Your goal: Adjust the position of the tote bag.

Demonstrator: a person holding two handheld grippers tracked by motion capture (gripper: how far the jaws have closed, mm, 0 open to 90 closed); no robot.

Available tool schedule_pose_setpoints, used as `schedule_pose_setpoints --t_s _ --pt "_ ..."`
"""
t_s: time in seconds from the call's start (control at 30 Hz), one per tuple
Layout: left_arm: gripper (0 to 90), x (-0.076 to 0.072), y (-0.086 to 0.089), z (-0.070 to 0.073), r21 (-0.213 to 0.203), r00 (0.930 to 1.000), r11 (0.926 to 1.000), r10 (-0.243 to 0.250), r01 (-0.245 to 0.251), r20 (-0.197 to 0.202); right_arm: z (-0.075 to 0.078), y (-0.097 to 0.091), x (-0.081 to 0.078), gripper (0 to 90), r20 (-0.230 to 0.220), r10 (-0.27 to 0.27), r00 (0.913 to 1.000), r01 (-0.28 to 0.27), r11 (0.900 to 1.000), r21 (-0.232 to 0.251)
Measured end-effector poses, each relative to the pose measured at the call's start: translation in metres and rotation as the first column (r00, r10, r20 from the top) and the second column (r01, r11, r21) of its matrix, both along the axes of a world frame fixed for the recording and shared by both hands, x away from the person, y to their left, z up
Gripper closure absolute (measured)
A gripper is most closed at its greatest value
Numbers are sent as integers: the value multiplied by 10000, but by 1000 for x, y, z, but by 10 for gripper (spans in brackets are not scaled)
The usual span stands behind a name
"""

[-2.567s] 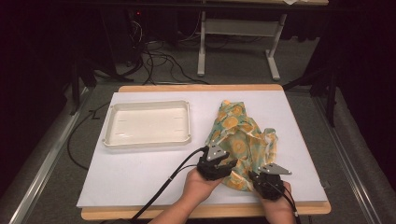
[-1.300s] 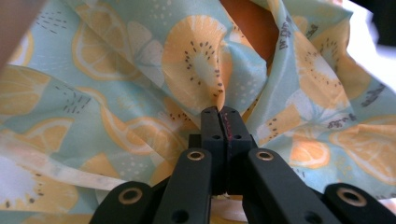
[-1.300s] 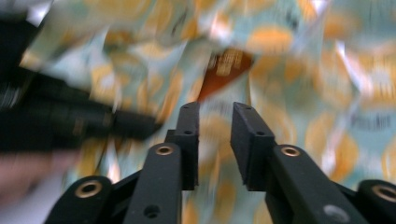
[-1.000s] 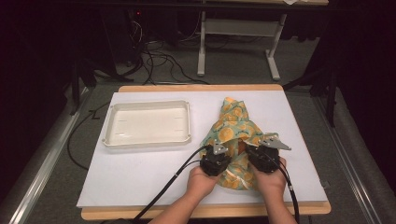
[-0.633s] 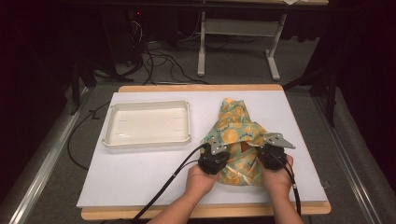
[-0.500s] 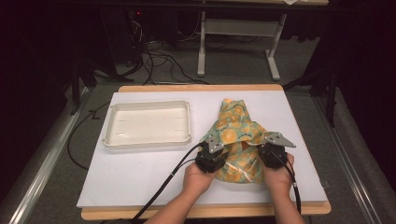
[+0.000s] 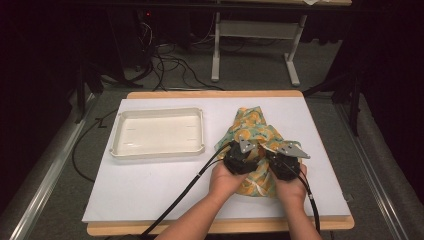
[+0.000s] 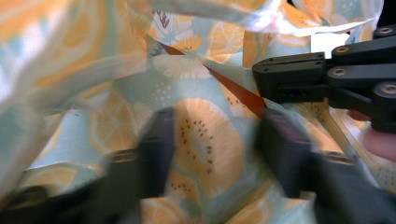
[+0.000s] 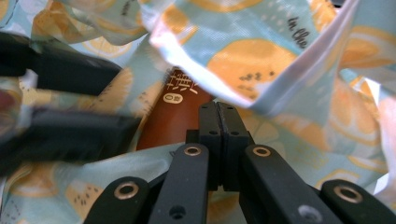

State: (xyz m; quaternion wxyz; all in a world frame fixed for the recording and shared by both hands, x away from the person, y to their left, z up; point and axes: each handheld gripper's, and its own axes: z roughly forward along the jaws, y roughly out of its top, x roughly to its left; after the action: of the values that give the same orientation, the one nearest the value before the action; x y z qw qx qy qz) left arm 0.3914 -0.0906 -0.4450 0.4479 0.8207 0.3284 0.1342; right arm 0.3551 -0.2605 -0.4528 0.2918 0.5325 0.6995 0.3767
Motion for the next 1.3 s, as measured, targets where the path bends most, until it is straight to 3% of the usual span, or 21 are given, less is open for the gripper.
schedule_pose_setpoints --t_s 0.07,0.13,0.33,0.4,0.63,0.73,0.8,1.03,1.13,1.3 --pt "779 -1 2 1 31 9995 9999 141 -142 273 -1 -1 -1 900 -59 30 10000 -31 9999 -129" --pt "888 -1 6 0 57 9993 9997 247 -249 266 -2 -4 -2 900 -95 -11 10000 10 9999 -120" --pt "900 -3 28 -12 -409 9960 9956 856 -845 262 -7 -12 -6 900 -194 -173 9997 169 9997 -197" --pt "900 -3 34 -18 -463 9952 9942 973 -967 95 -9 -13 -6 900 -204 -193 9996 188 9995 -258" --pt "893 -4 41 -35 62 9962 9965 833 -832 -265 -22 -21 -6 900 -896 -567 9944 509 9965 -658" --pt "845 -5 41 -34 101 9965 9968 799 -797 -261 -26 -21 -5 895 -1142 -599 9916 518 9960 -731" --pt "749 -6 43 -33 -12 9965 9971 766 -767 -348 -25 -19 -5 841 -1151 -587 9916 494 9954 -823" --pt "524 -17 57 -21 -701 9973 9949 729 -719 118 -5 -16 -21 714 -563 -422 9975 387 9973 -622" --pt "471 -23 61 -15 -781 9970 9946 710 -683 316 8 -12 -31 723 -162 -249 9996 240 9983 -532" --pt "371 -30 64 -10 -751 9944 9939 857 -810 621 22 1 -39 815 315 207 9993 -196 9992 -351"
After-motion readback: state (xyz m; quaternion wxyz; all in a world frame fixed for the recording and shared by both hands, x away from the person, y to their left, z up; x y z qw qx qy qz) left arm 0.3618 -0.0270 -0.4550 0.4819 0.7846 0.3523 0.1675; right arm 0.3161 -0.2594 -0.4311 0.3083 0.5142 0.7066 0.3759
